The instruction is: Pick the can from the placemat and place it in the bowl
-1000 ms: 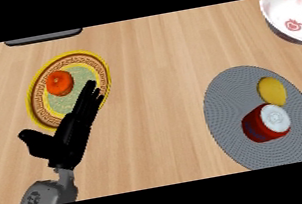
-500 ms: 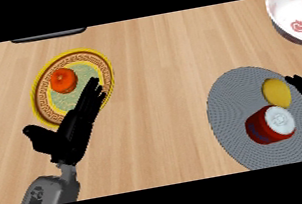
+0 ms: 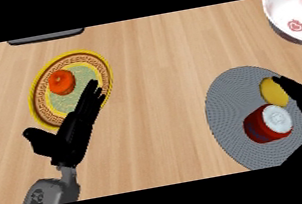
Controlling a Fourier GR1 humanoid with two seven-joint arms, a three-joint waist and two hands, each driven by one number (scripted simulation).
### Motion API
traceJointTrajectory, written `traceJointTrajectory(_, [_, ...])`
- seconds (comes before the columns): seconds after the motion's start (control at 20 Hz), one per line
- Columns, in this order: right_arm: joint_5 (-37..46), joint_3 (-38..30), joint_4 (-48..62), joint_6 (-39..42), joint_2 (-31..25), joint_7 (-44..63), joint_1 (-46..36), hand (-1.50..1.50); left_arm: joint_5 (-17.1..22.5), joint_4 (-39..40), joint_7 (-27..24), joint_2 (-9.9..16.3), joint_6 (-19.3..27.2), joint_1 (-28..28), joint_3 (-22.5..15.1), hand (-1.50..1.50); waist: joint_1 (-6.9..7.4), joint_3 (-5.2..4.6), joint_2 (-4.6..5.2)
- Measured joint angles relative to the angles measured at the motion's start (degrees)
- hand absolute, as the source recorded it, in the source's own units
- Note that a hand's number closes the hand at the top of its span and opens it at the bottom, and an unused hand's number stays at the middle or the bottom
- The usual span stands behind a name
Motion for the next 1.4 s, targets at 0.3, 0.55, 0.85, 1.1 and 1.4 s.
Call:
traceJointTrajectory(0.3, [1.4, 1.3, 4.3, 1.3, 1.5, -1.9, -0.9, -1.5, -0.3, -0.5, 0.9, -0.7, -0.2, -0.5, 0.8, 0.0, -0.32, 0.06, -0.06])
traceJointTrajectory(0.55, [4.1, 3.1, 7.5, 1.9, 4.1, -1.8, -3.1, -1.5, -0.7, -0.7, 1.2, -0.7, -0.8, -0.5, 1.5, 0.0, -0.28, 0.06, -0.07])
traceJointTrajectory(0.85, [8.9, 4.4, 10.0, 1.7, 7.6, -2.6, -2.0, -1.5, -1.6, -1.1, 2.3, -1.5, -0.7, -0.3, 1.9, 0.0, -0.56, 0.09, -0.11])
traceJointTrajectory(1.1, [12.7, 4.2, 12.5, 1.6, 10.5, -3.5, -1.5, -1.5, -2.5, -1.6, 1.7, -2.2, -1.3, 0.8, 2.1, 0.0, -0.59, 0.09, -0.12])
traceJointTrajectory(1.4, [15.2, 1.4, 15.3, 2.3, 12.6, -6.0, -0.9, -1.5, -3.0, -2.3, 2.0, -2.3, -2.5, 2.1, 3.3, 0.0, -0.62, 0.1, -0.11])
